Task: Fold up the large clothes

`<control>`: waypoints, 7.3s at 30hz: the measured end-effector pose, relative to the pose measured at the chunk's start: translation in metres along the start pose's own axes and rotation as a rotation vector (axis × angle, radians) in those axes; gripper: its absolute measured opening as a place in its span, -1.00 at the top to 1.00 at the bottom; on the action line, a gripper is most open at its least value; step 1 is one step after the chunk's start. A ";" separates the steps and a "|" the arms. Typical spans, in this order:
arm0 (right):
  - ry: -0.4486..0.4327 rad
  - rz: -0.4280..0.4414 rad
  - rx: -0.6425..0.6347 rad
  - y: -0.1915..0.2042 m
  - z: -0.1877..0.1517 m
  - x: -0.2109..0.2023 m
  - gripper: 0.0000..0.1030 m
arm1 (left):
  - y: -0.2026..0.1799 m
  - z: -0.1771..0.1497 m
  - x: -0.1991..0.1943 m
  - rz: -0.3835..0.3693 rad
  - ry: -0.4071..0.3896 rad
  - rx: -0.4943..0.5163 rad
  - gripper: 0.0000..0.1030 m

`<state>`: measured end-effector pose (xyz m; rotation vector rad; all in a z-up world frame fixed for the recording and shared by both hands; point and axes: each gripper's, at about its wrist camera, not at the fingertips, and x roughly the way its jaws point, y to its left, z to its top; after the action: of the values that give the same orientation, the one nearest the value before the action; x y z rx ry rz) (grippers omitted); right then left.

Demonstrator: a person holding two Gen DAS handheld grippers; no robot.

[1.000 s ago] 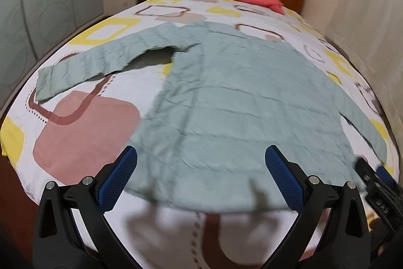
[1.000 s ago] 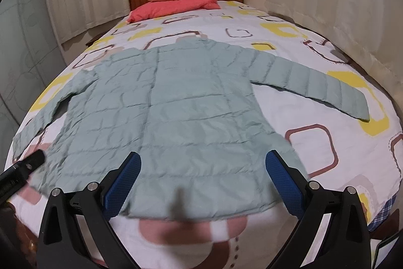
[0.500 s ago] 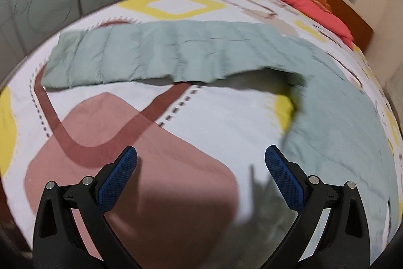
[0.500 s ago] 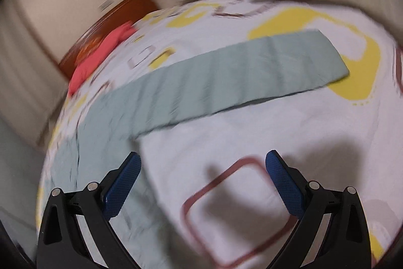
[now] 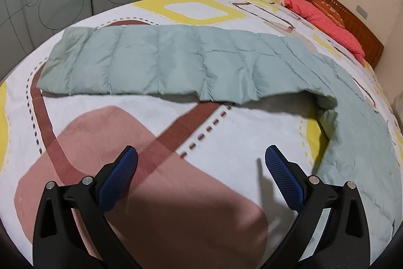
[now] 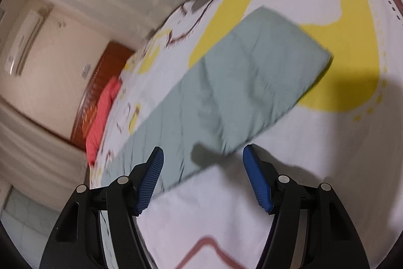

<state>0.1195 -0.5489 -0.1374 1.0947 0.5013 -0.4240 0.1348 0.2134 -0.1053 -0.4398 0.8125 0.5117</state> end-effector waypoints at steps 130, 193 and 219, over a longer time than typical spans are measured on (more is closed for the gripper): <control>0.343 -0.059 -1.078 0.263 -0.231 0.155 -0.34 | 0.005 0.008 0.025 0.137 0.004 0.076 -0.96; 0.318 -0.020 -1.065 0.259 -0.239 0.144 -0.51 | -0.176 0.061 -0.024 -0.434 -0.241 0.186 0.83; 0.324 -0.026 -1.047 0.268 -0.241 0.137 -0.59 | -0.226 0.006 -0.014 -0.529 -0.056 0.377 -0.21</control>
<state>0.3382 -0.2320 -0.1100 0.1321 0.8858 0.0336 0.2620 0.0334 -0.0518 -0.2716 0.6838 -0.1211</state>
